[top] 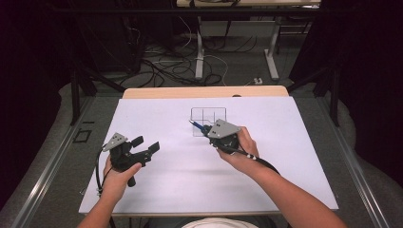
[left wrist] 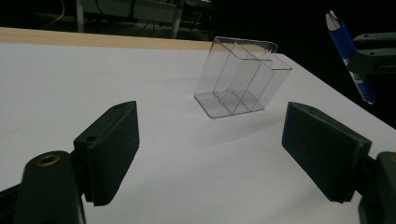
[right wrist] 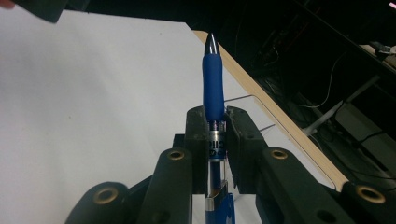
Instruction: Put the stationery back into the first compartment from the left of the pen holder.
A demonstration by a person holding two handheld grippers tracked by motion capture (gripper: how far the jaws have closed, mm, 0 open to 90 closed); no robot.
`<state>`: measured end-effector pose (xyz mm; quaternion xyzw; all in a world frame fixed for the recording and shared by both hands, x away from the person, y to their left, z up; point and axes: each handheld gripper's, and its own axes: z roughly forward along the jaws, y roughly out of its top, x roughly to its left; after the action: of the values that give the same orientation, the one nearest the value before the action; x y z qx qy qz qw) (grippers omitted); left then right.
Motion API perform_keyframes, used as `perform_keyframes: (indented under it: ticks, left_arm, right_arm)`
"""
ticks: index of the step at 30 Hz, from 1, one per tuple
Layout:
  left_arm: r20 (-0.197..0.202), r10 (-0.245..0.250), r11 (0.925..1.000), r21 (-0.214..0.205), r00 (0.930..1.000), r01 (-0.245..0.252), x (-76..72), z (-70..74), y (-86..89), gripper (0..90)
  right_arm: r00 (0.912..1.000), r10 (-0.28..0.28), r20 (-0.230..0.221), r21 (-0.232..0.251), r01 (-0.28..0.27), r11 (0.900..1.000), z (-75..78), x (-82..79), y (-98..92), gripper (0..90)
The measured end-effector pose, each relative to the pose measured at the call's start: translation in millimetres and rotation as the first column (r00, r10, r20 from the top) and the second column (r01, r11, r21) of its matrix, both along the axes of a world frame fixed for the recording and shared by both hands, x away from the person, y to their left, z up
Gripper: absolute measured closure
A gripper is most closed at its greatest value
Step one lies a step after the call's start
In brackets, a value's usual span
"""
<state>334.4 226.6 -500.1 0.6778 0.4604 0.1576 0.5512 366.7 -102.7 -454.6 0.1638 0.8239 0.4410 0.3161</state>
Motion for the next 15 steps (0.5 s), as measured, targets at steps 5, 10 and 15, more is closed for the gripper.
perform_keyframes:
  ticks: [5,10,15]
  left_arm:
    - [0.019,-0.007,0.9998,0.019,0.9998,0.006,-0.3,3.4,-3.2,27.5]
    - [0.014,-0.032,0.9995,0.006,0.9994,0.032,1.4,7.4,-10.6,32.0]
    - [-0.01,-0.084,0.9963,-0.02,0.9964,0.084,6.0,11.8,-24.7,33.1]
  right_arm:
    - [0.9996,-0.001,-0.027,0.051,0.002,0.9987,3.0,3.4,2.8,79.7]
    - [0.9963,-0.003,-0.086,0.135,0.014,0.9907,6.3,8.3,4.3,79.7]
    - [0.9891,0.0,-0.148,0.239,0.035,0.9703,9.5,14.9,3.9,79.7]
